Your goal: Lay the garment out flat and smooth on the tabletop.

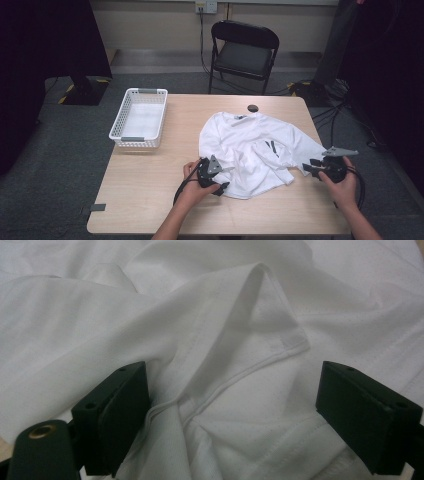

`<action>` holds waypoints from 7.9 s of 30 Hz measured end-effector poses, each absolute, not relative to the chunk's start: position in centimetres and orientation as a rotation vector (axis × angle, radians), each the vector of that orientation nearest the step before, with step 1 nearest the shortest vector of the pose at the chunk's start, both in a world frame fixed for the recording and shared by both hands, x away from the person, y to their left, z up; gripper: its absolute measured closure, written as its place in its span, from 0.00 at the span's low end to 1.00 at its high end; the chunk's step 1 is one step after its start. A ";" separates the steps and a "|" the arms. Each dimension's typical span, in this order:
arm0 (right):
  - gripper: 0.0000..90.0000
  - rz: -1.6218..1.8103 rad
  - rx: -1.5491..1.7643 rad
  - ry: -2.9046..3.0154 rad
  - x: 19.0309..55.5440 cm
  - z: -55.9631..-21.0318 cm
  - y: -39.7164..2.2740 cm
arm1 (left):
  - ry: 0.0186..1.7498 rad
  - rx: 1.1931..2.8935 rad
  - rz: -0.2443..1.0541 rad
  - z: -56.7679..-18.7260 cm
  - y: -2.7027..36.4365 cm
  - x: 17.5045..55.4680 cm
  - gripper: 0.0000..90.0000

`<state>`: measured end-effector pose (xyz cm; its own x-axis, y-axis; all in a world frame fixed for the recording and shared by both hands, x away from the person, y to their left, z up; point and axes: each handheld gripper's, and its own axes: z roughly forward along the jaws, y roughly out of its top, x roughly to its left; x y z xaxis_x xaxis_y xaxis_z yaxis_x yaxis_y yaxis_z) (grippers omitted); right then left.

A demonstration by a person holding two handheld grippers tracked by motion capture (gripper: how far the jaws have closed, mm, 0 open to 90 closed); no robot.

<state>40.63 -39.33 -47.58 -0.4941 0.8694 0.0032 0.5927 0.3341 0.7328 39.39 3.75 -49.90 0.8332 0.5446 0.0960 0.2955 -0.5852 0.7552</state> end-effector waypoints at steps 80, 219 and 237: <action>0.18 1.065 1.036 2.390 37.8 -50.0 -30.9 | 1.004 1.997 0.404 -47.3 11.9 40.6 0.44; 0.18 1.068 1.036 2.392 37.8 -50.0 -30.9 | 0.757 2.133 0.368 -48.0 11.1 38.4 0.25; 0.18 1.065 1.033 2.390 37.8 -50.0 -30.9 | 0.755 2.208 0.365 -50.0 9.8 38.2 0.16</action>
<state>37.79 -30.93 -50.02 -0.6843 0.7292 -0.0029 0.4853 0.4584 0.7445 38.19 9.83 -49.98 0.7844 0.6198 0.0226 0.4024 -0.5363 0.7419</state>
